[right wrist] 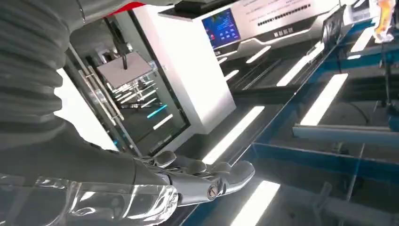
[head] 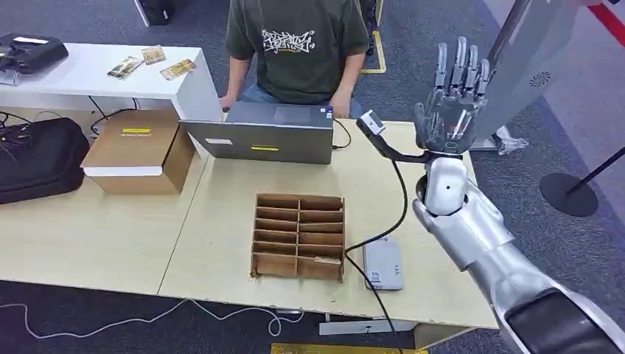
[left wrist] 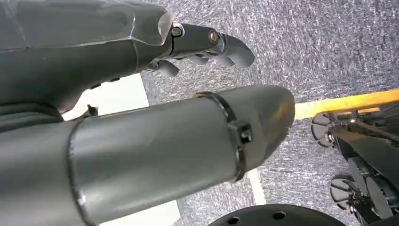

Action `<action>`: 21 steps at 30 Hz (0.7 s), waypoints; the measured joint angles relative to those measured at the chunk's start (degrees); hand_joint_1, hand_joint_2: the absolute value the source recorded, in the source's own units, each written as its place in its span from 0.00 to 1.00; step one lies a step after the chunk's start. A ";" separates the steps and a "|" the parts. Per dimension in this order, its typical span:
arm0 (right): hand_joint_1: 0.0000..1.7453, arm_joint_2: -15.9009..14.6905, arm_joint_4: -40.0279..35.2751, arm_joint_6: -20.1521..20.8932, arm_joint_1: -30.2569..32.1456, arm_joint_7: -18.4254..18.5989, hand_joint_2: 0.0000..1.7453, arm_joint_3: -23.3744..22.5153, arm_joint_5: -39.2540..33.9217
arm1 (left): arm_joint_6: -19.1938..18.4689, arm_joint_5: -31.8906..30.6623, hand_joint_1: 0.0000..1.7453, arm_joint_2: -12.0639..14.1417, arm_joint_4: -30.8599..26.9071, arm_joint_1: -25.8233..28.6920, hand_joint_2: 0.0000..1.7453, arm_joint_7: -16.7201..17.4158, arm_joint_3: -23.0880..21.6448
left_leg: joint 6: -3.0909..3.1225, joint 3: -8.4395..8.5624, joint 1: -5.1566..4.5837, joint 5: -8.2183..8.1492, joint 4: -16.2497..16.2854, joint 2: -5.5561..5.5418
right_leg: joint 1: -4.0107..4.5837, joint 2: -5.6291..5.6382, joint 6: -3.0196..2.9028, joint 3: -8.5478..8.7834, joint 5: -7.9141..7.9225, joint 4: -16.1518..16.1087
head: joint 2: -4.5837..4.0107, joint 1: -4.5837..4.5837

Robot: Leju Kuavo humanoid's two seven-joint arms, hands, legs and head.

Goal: Pass the card to the sensor for recognition and then transmit it.

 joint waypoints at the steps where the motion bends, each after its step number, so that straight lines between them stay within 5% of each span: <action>1: 0.00 -0.72 -1.18 0.00 0.48 0.00 1.00 -0.22 0.00 | 0.00 0.09 0.00 -0.02 0.00 0.05 0.00 0.00 0.00 | 0.00 0.00 0.00 0.00 0.00 0.00 | 0.00 0.00 0.00 0.00 0.00 0.00 | 0.00 0.00; 21: 0.00 -22.51 -22.82 1.62 8.24 0.00 1.00 -5.12 0.00 | -0.33 1.79 0.00 -0.04 0.00 0.74 0.00 -1.03 0.00 | 0.07 -0.06 -0.02 -0.06 0.03 -0.08 | -0.01 -0.08 0.06 0.01 -0.04 -0.05 | 0.00 0.00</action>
